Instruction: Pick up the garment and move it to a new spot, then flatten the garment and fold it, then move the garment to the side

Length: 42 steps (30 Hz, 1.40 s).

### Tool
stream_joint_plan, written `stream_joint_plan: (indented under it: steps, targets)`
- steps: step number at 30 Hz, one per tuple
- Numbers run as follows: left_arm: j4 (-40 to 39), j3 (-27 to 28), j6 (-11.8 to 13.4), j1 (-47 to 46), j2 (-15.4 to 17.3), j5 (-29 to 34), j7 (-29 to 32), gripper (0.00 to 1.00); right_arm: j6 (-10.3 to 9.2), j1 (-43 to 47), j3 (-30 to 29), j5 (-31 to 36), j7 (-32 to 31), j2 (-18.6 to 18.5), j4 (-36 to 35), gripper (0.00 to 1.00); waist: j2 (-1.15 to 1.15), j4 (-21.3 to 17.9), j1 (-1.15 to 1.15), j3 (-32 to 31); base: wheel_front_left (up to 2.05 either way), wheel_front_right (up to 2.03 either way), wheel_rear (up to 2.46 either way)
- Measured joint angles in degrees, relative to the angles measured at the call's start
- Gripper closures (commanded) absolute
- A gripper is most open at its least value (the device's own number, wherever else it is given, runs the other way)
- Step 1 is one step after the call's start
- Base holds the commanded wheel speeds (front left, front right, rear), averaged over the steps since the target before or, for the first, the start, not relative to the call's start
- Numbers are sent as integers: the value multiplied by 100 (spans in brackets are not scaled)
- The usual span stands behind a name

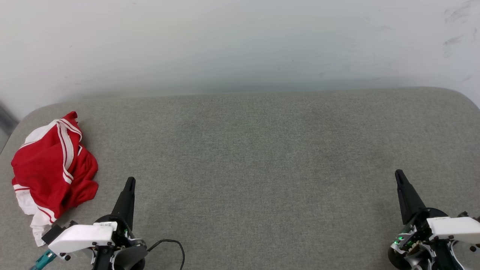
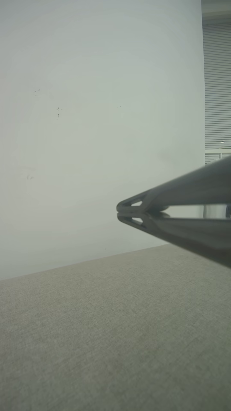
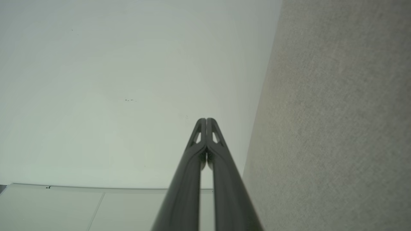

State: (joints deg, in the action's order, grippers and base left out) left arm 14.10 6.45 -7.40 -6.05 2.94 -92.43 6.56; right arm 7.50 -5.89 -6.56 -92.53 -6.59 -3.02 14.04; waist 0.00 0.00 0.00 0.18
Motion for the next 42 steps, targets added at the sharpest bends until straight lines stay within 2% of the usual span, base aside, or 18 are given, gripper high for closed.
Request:
stream_joint_plan:
  steps: [35,36,42]
  targets:
    - [0,0,0,-1,0,-1,0,100,0,0,1,0,0,0,0,100,0,0,0,0,0,0,0]
    - [22,-5,1,7,-1,-1,-1,0,0,12,1,-2,0,0,20,0,0,0,0,0,0,0,0]
    - [219,-45,7,263,-27,14,-60,0,-2,264,35,1,57,4,224,0,0,-2,0,1,0,0,0]
